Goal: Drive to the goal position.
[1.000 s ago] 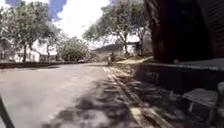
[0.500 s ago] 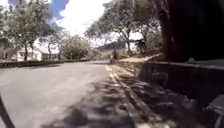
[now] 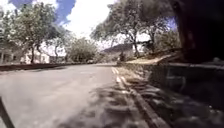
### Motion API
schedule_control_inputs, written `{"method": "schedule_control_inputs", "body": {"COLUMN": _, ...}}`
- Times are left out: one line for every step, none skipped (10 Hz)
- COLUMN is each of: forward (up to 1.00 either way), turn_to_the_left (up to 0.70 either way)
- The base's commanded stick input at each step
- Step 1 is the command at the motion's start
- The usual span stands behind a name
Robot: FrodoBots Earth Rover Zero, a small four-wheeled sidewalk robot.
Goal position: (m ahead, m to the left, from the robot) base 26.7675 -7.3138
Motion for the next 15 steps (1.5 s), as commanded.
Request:
{"method": "schedule_control_inputs", "body": {"forward": 0.70, "turn_to_the_left": 0.00}}
{"method": "schedule_control_inputs", "body": {"forward": 0.70, "turn_to_the_left": 0.00}}
{"method": "schedule_control_inputs", "body": {"forward": 0.70, "turn_to_the_left": 0.00}}
{"method": "schedule_control_inputs", "body": {"forward": 0.70, "turn_to_the_left": 0.00}}
{"method": "schedule_control_inputs", "body": {"forward": 0.70, "turn_to_the_left": 0.00}}
{"method": "schedule_control_inputs", "body": {"forward": 0.70, "turn_to_the_left": 0.00}}
{"method": "schedule_control_inputs", "body": {"forward": 0.70, "turn_to_the_left": 0.00}}
{"method": "schedule_control_inputs", "body": {"forward": 0.70, "turn_to_the_left": 0.00}}
{"method": "schedule_control_inputs", "body": {"forward": 0.70, "turn_to_the_left": 0.00}}
{"method": "schedule_control_inputs", "body": {"forward": 0.70, "turn_to_the_left": 0.00}}
{"method": "schedule_control_inputs", "body": {"forward": 0.70, "turn_to_the_left": 0.00}}
{"method": "schedule_control_inputs", "body": {"forward": 0.70, "turn_to_the_left": 0.00}}
{"method": "schedule_control_inputs", "body": {"forward": 0.70, "turn_to_the_left": 0.00}}
{"method": "schedule_control_inputs", "body": {"forward": 0.70, "turn_to_the_left": 0.00}}
{"method": "schedule_control_inputs", "body": {"forward": 0.70, "turn_to_the_left": 0.00}}
